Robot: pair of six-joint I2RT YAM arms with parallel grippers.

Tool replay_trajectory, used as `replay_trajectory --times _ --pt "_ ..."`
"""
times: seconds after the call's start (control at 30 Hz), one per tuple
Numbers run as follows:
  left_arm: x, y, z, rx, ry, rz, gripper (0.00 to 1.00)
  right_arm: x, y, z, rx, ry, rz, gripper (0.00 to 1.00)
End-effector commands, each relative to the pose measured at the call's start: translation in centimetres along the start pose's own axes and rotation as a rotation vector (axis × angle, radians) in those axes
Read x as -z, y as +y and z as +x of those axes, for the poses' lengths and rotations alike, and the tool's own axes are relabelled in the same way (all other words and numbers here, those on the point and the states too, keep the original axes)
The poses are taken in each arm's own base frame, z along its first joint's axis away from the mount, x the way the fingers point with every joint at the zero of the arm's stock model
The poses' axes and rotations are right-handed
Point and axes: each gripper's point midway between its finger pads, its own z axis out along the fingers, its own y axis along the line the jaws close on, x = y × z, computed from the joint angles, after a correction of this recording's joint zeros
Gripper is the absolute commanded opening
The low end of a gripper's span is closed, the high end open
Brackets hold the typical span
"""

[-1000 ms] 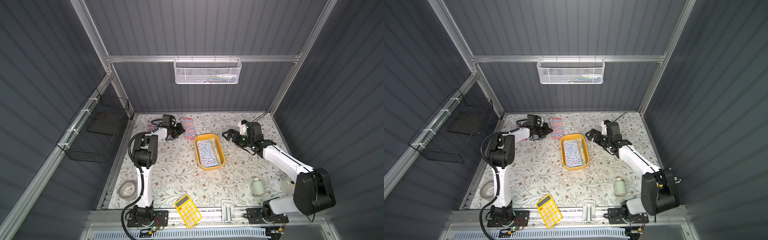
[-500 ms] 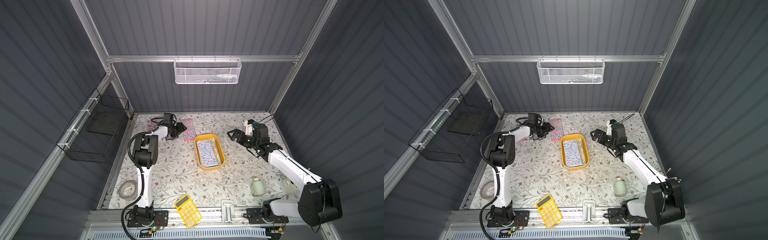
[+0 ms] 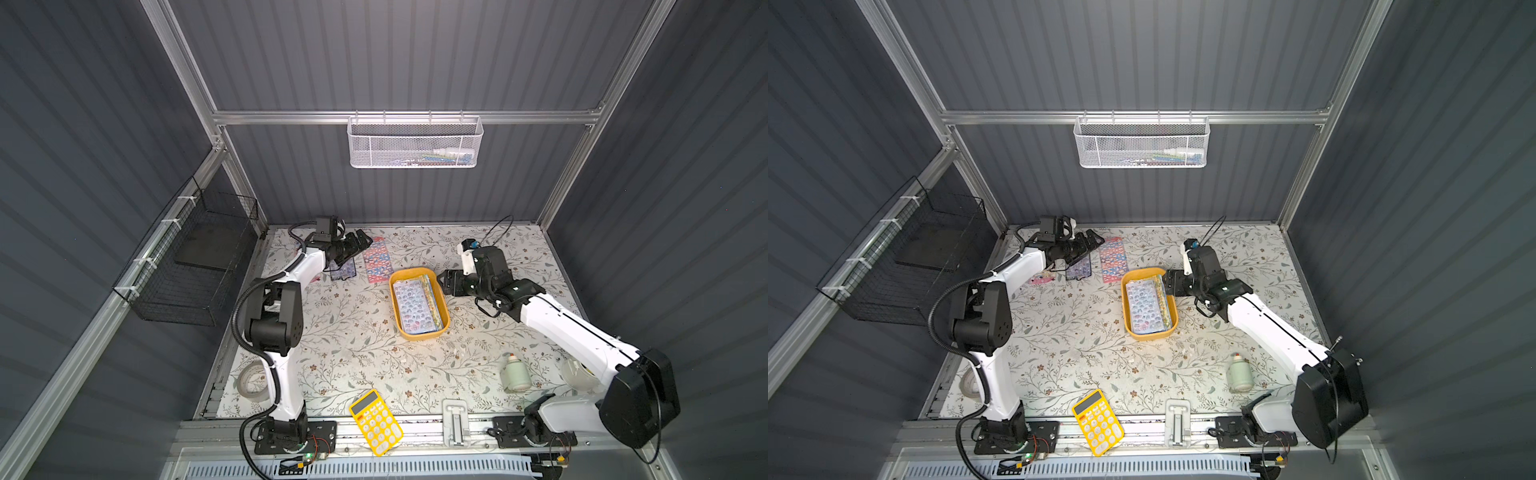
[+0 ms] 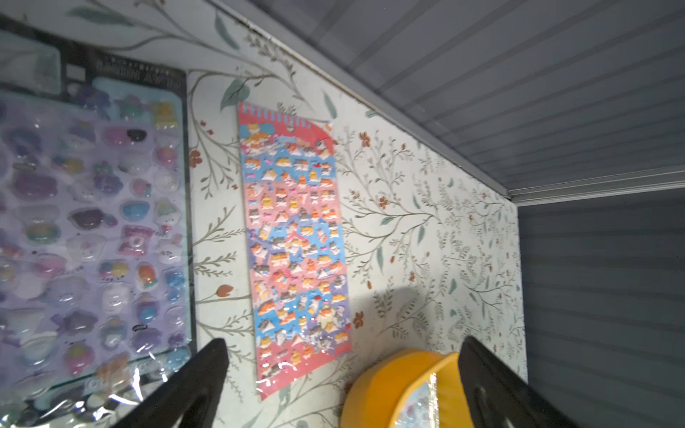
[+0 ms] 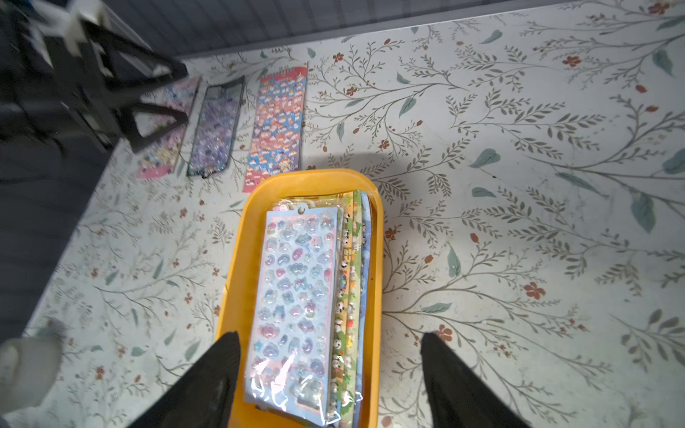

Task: Take the stickers out of the storage box
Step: Place the sticker at the center of the board.

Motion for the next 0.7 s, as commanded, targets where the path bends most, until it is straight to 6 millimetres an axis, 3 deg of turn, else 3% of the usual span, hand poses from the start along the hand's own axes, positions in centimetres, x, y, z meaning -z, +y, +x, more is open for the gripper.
replay_trajectory --times 0.0,0.2,0.37,0.67 --pt "2.1 -1.6 0.4 -0.054 -0.010 0.034 0.92 -1.3 -0.1 1.4 0.065 0.086 0.063 0.71" --pt "2.9 -2.4 4.1 -0.130 0.061 -0.011 0.82 -4.1 1.9 3.4 0.073 0.217 0.000 0.61" --pt "1.9 -1.6 7.5 -0.124 0.135 -0.035 0.83 -6.2 2.9 4.9 0.084 0.307 -0.030 0.57" --pt "-0.1 -3.1 10.9 -0.140 0.199 -0.016 0.89 -8.2 2.8 7.4 0.083 0.386 -0.026 0.55"
